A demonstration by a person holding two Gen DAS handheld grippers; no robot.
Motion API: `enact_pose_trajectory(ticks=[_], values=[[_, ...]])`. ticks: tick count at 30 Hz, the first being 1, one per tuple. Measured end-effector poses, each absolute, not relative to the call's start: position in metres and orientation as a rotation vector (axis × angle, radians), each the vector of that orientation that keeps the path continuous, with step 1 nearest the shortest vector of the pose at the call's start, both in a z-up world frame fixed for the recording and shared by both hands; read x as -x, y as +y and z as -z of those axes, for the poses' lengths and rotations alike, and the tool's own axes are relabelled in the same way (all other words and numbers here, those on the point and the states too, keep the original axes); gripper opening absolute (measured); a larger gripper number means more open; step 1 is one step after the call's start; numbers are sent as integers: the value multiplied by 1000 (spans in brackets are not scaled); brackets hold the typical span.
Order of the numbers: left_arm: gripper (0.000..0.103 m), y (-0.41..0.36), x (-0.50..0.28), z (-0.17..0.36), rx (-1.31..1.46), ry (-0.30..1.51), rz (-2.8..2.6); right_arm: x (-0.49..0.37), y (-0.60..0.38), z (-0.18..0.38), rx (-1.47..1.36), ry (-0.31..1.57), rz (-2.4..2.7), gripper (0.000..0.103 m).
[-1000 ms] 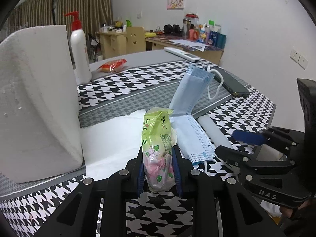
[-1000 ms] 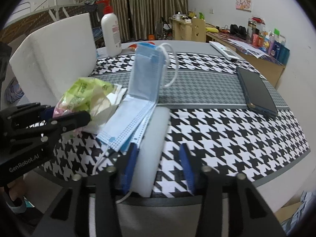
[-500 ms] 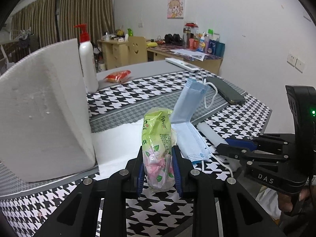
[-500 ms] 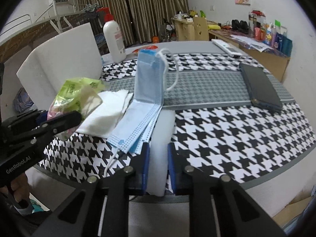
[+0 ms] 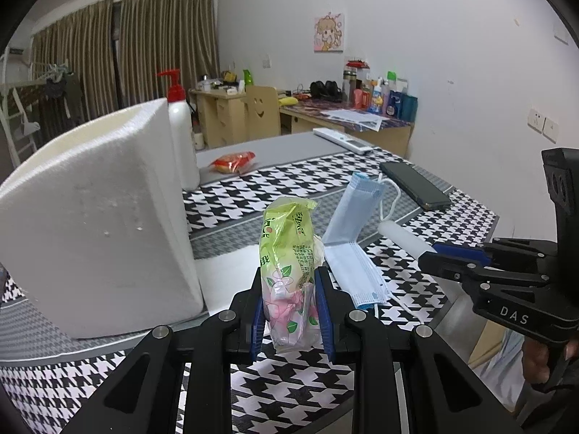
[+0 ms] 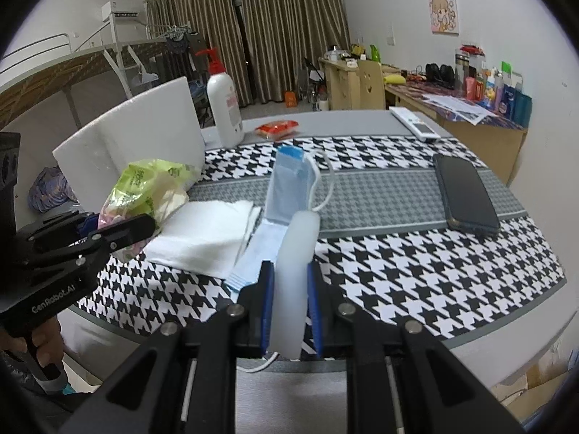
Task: Organize soft objects
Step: 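Lift the green snack packet with the left gripper and carry it over the foam box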
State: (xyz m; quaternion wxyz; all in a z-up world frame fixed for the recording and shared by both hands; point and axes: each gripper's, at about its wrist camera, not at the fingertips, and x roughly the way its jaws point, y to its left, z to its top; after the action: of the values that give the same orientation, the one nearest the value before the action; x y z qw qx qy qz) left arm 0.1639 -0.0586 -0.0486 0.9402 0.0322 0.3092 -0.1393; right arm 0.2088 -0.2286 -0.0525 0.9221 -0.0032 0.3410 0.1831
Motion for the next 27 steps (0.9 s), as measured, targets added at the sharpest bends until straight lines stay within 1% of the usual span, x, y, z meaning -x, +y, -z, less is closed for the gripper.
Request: enact_pose_trajectory(ticks=[16,27], values=[[27,-51,-154,31,-74,574,255,-201,-220,30,19,614,-421,22],[27,-44,-153,7,-65,522,259,-201,-212,10,36,548,-447,22]])
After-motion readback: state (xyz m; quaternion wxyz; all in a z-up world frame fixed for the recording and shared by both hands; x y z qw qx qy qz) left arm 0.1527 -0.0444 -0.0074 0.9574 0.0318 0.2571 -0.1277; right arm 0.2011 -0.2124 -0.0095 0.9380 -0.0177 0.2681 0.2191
